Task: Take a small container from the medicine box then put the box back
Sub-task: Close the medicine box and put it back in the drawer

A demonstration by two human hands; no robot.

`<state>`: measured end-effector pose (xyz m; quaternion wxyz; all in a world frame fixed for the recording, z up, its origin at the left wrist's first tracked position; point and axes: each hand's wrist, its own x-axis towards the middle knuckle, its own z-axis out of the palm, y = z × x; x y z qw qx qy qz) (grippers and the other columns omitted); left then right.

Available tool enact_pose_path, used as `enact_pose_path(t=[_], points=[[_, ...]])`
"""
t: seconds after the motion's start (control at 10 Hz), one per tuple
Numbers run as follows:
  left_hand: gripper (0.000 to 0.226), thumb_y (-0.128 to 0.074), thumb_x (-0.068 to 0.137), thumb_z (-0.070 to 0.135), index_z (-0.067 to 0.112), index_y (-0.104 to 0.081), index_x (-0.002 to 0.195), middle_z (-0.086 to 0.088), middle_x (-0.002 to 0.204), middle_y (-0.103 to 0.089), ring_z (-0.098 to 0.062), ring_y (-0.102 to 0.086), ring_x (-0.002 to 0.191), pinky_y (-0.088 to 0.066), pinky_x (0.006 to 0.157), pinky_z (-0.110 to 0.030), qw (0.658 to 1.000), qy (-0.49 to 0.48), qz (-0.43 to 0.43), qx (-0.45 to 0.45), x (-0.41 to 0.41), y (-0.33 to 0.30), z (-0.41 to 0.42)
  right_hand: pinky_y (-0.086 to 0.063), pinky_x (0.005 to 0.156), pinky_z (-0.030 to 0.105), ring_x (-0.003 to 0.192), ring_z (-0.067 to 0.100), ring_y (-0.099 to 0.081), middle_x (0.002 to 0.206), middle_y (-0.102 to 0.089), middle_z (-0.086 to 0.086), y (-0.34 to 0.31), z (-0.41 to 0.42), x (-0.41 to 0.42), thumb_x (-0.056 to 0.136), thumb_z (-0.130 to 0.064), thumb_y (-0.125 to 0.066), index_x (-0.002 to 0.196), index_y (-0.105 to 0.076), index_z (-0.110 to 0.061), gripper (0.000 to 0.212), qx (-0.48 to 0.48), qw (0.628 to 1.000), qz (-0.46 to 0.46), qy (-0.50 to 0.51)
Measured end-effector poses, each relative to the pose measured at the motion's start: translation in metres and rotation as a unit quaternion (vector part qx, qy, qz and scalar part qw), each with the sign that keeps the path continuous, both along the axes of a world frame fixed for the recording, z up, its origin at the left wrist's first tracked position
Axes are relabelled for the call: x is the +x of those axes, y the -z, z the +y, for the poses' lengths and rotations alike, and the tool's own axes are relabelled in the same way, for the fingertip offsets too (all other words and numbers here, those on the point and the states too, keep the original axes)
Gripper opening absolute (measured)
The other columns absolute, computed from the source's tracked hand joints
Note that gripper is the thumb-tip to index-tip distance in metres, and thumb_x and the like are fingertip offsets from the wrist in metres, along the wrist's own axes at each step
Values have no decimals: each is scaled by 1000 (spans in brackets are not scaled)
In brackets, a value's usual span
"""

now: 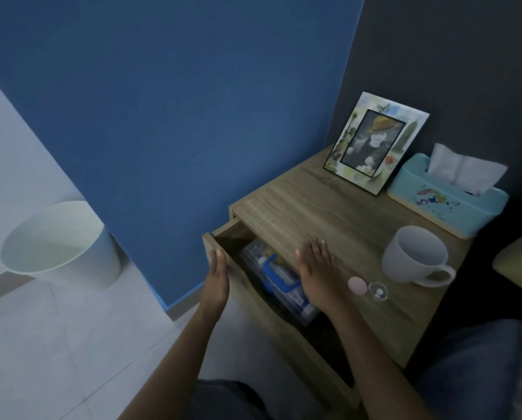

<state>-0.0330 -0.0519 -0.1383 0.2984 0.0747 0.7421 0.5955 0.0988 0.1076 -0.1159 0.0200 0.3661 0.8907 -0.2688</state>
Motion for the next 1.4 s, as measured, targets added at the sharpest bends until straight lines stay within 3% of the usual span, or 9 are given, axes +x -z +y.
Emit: enact_pose_path(t=[0.4,0.8,0.9,1.0,1.1,1.2,1.3,1.4], points=[[90,-18,82,77,23,-19,153,0,161,-21,-18,-20,148,-16,122,-46,996,90,-20,10,-15,-6,54,2,122,36,150,15,7,164,1,2,9,0,-1,97,-52,-5,154,-7,-14,68,20,1000,16,6],[93,-14,81,76,21,-4,155,-4,162,-15,-24,-16,149,-14,122,-48,980,195,20,-32,-24,-15,68,4,120,36,151,16,7,164,1,1,12,2,-4,98,-52,-6,154,-9,-16,67,19,1000,9,1],[95,-11,78,78,21,-8,155,-4,162,-15,-23,-15,150,-11,122,-46,973,217,44,-63,-27,-20,61,5,119,37,150,18,8,164,2,2,10,5,-4,97,-52,-4,155,-8,-18,67,5,1000,-5,0],[82,-11,91,67,17,-4,155,-5,163,-7,-24,-9,150,-9,122,-44,944,257,123,-169,-31,-35,43,-2,120,45,150,29,7,163,1,12,-4,6,-6,102,-36,-13,154,-4,-20,56,38,995,-77,-42],[71,-18,98,53,11,-10,154,-9,163,-5,-26,-5,151,-8,123,-43,901,272,213,-263,-41,-56,9,-4,120,44,150,32,1,163,-6,14,-30,1,-13,102,-38,-16,154,-10,-21,55,37,994,-95,-47],[70,-17,100,49,6,-5,154,-13,163,-3,-26,-4,151,-8,122,-40,829,289,296,-377,-52,-91,-49,-4,120,43,150,32,2,162,-4,15,-72,-16,-31,101,-42,-21,154,-7,-20,60,47,990,-113,-70],[73,-7,97,53,7,-6,154,-14,163,-5,-25,-5,151,-11,122,-41,767,284,356,-451,-58,-132,-126,-3,120,48,149,36,9,162,4,20,-113,-49,-59,102,-29,-17,154,3,-25,56,94,975,-127,-155],[79,-2,93,58,7,-11,154,-12,163,-10,-23,-9,151,-12,122,-40,770,180,386,-475,-68,-187,-206,-3,121,46,150,33,6,162,2,19,-169,-118,-95,103,-35,-13,155,0,-20,56,107,972,-65,-199]])
